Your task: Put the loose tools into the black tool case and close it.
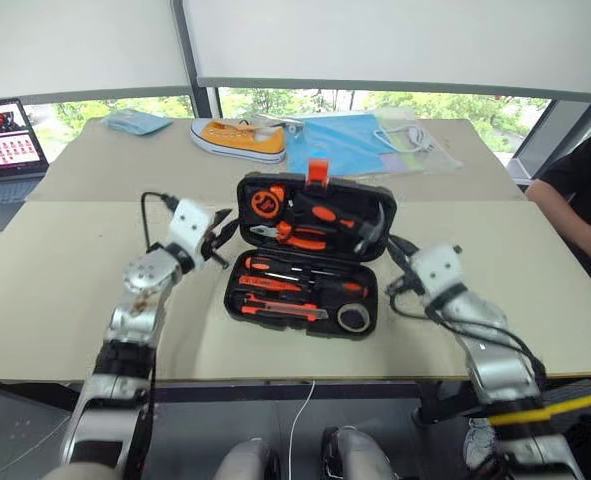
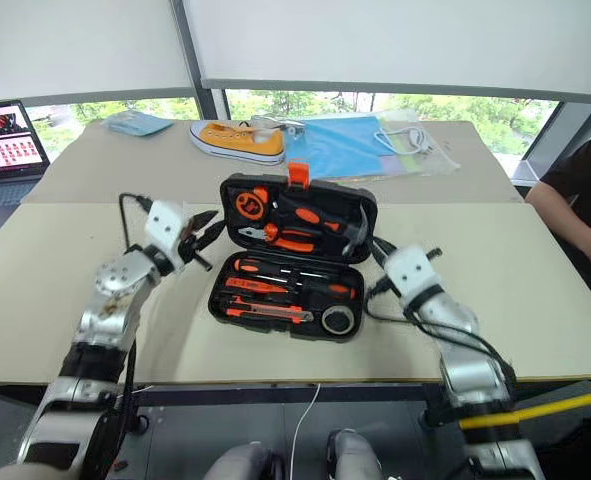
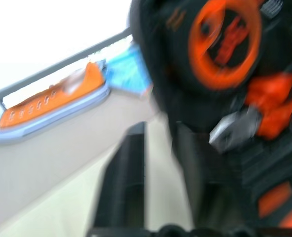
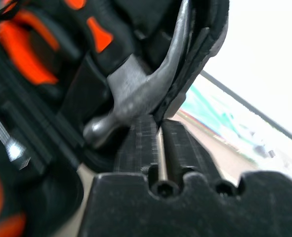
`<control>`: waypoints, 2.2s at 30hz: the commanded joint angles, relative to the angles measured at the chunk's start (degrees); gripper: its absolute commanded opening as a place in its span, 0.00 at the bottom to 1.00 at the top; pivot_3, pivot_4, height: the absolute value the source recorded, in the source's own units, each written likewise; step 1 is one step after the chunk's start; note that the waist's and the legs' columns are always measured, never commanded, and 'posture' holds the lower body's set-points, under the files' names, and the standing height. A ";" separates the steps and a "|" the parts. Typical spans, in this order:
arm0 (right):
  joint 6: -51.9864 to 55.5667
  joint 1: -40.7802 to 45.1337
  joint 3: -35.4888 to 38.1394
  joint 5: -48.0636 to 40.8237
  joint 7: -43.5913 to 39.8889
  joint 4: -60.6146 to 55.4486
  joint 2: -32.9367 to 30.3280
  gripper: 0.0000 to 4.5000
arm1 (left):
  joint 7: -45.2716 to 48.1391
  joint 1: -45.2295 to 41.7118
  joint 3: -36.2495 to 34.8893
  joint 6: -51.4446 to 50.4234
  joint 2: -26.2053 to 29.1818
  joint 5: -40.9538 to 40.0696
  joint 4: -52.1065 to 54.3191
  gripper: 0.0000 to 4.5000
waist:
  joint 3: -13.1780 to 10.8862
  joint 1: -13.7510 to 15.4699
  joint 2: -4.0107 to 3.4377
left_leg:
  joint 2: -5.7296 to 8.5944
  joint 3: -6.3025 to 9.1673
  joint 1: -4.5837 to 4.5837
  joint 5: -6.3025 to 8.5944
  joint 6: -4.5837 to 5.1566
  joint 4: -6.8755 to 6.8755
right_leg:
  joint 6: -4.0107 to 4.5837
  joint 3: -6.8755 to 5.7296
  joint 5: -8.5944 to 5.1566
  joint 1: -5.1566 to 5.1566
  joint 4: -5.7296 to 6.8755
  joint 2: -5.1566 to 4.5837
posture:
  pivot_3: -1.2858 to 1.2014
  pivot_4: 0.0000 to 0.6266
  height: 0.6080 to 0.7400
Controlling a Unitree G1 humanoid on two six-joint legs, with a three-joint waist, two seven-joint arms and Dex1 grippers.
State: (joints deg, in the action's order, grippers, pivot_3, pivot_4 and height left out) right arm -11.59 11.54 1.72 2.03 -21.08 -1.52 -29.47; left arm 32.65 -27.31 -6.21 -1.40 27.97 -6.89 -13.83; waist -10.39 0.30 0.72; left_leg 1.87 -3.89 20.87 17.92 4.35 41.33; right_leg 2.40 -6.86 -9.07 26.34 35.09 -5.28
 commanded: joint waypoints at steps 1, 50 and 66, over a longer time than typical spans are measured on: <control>-0.79 -4.68 4.89 -1.80 -1.51 -9.93 -2.95 0.44 | -1.69 4.02 -7.10 -7.57 3.96 -4.22 11.38 0.62 | 0.00 0.13 0.00 | -0.01 0.00 0.02 0.00 0.00 -0.01 | 0.00 0.01 0.00 0.02 0.00 -0.01 | 0.52 0.24 0.84; 55.76 39.81 4.19 -18.79 -0.88 27.63 6.14 0.00 | 1.86 -45.86 -2.05 -24.82 -9.10 -3.67 -56.06 0.00 | -0.01 -0.52 0.11 | 0.22 -0.07 0.30 -0.09 0.24 -0.14 | 0.22 -0.24 0.35 -0.03 -0.05 -0.21 | 0.52 0.24 0.84; 17.25 26.46 -0.58 -5.56 -2.52 7.15 2.49 0.00 | 9.42 -26.94 1.37 6.06 -6.15 0.45 -26.23 0.00 | -0.06 -1.10 0.07 | 0.21 -0.33 0.92 -0.16 0.12 -0.43 | 0.33 -0.22 0.34 0.85 0.00 0.00 | 0.52 0.24 0.84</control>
State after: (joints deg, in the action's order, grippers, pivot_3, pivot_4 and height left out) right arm 13.34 39.47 2.04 -5.55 -23.00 11.92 -26.17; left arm 42.36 -56.49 -6.49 -1.14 20.93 -8.33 -47.27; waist -10.45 -0.79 0.79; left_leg 2.08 -4.23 21.77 17.75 4.47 40.86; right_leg 2.74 -7.07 -8.74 27.19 35.08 -5.29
